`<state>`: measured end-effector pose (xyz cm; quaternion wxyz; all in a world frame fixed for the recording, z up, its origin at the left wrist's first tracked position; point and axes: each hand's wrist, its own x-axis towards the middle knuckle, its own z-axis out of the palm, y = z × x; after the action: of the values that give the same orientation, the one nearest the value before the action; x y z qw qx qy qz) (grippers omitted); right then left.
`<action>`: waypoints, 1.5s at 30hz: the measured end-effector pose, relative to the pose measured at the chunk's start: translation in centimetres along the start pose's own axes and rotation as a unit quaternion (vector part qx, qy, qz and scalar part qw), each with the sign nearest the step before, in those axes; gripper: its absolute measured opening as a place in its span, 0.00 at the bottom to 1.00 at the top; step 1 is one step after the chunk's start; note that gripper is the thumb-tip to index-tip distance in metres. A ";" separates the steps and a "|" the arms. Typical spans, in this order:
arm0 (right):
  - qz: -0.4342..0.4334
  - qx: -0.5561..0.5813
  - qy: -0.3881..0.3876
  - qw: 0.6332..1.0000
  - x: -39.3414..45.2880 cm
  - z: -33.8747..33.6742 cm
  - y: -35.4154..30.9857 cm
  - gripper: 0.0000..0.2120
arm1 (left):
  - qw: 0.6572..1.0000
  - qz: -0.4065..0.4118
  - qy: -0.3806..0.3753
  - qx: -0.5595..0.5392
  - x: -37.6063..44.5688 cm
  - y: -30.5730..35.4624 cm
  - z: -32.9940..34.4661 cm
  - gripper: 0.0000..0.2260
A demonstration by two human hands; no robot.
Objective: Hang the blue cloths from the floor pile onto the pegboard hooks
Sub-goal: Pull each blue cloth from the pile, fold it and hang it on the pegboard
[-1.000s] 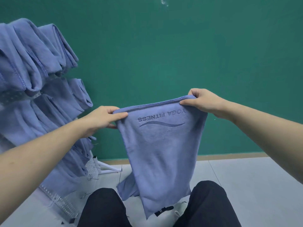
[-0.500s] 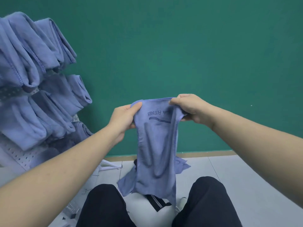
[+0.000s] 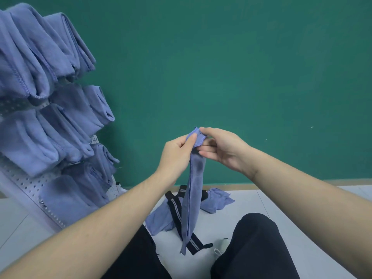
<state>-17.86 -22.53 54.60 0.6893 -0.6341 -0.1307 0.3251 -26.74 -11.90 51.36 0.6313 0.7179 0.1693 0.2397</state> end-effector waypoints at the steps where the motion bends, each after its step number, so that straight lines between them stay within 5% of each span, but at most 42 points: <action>1: -0.009 -0.001 0.002 1.000 0.0 -0.1 0.1 0.07 | 1.000 0.003 -0.004 0.011 -0.1 -0.1 0.1 0.10; 7: -0.073 -0.043 -0.011 0.996 -0.8 -0.8 0.4 0.11 | 0.999 -0.021 -0.021 0.015 -0.1 -0.4 -0.1 0.12; 12: -0.159 -0.213 -0.065 0.962 -1.6 -2.1 1.1 0.15 | 0.999 -0.037 -0.039 -0.004 -0.5 -0.9 0.3 0.13; 22: -0.256 -0.327 0.007 0.910 -1.6 -2.5 2.1 0.08 | 0.995 -0.047 -0.074 -0.051 -1.4 -1.3 0.9 0.15; 33: -0.426 -0.458 0.096 0.774 -0.6 -3.2 3.3 0.04 | 0.989 -0.072 -0.042 -0.119 -1.6 -1.2 0.5 0.12; 45: -0.364 -0.367 0.043 0.855 -1.6 -2.6 3.8 0.11 | 0.993 -0.024 -0.091 -0.075 -2.6 -1.3 0.1 0.09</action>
<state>-18.61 -25.68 50.91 0.4811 -0.7615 -0.4318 -0.0479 -28.71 -13.22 49.74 0.7014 0.6834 0.1094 0.1701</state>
